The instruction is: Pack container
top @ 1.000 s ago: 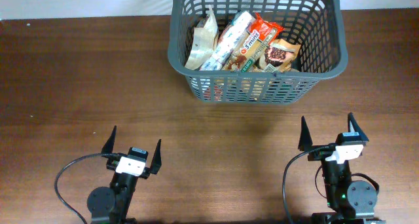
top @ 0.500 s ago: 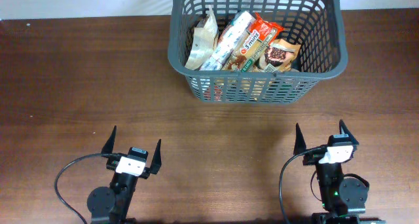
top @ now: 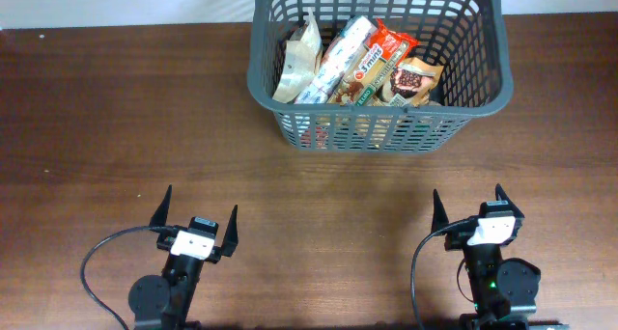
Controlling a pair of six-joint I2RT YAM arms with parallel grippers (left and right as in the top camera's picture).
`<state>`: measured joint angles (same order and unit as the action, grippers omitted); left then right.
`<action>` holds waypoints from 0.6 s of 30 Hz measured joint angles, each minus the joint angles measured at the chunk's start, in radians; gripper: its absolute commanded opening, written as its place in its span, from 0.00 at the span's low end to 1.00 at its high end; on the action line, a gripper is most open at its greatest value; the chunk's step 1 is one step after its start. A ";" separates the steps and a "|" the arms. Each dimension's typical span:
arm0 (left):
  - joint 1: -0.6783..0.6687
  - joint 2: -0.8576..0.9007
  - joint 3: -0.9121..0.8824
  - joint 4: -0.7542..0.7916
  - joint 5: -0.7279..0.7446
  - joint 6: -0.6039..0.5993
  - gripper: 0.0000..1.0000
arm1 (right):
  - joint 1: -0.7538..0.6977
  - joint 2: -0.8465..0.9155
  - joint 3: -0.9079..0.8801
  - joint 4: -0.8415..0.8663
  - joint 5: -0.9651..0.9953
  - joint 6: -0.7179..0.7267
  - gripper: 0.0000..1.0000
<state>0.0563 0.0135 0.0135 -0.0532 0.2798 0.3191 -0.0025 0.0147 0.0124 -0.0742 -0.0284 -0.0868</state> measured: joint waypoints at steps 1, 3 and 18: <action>0.000 0.000 0.000 0.000 0.000 0.000 0.99 | 0.000 0.000 0.000 0.000 0.000 0.000 0.99; 0.000 0.000 0.000 0.000 0.000 0.000 0.99 | 0.000 0.000 0.000 0.000 0.000 0.000 0.99; 0.000 0.000 0.000 0.000 0.000 0.000 0.99 | 0.000 0.000 0.000 -0.001 0.001 0.027 0.99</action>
<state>0.0563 0.0135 0.0135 -0.0532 0.2798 0.3191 -0.0025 0.0147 0.0124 -0.0750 -0.0273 -0.0601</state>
